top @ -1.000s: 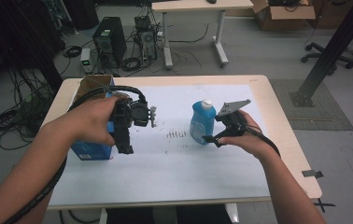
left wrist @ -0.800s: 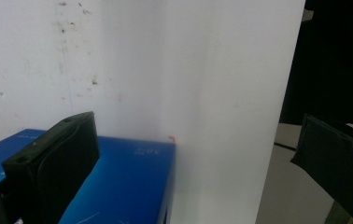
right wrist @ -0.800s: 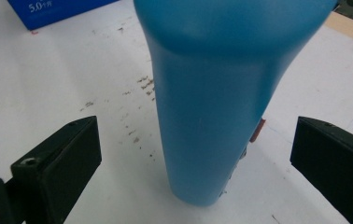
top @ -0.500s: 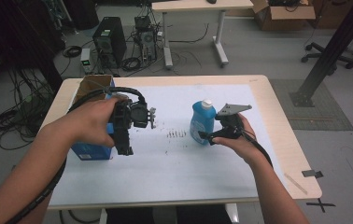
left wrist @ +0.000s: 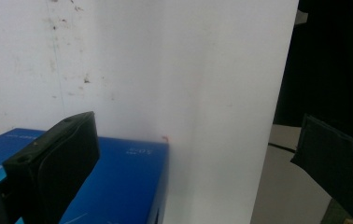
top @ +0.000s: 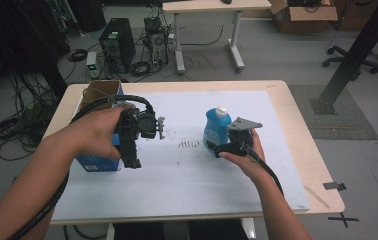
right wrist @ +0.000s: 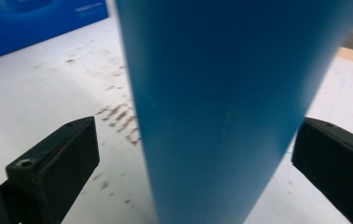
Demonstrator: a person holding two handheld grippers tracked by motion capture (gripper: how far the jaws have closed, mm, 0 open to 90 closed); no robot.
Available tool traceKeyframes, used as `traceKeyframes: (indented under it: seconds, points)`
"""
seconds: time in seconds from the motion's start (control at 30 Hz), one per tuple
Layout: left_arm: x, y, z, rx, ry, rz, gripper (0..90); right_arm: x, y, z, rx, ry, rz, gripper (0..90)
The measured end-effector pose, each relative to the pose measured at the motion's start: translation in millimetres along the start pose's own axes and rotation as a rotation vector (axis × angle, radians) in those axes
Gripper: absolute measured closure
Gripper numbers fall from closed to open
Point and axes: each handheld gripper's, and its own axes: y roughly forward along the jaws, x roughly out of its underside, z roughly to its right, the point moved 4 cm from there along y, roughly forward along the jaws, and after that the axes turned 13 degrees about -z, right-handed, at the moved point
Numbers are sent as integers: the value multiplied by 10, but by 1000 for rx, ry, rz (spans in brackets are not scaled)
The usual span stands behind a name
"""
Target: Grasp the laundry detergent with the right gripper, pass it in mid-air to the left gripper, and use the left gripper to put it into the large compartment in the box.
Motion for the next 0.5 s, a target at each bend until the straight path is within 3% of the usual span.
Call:
traceKeyframes:
  seconds: [0.03,0.2,0.27,0.5]
  points:
    - [5,7,2,2,2,-3,3,10,18,2,-9,25,11,4]
    - [46,43,9,9,-5,-5,3,37,77,4,52,49,49,1]
    - [61,56,8,13,-6,-6,4,39,91,-20,36,61,76,2]
    - [91,95,8,19,-7,-7,4,26,107,-33,68,60,123,0]
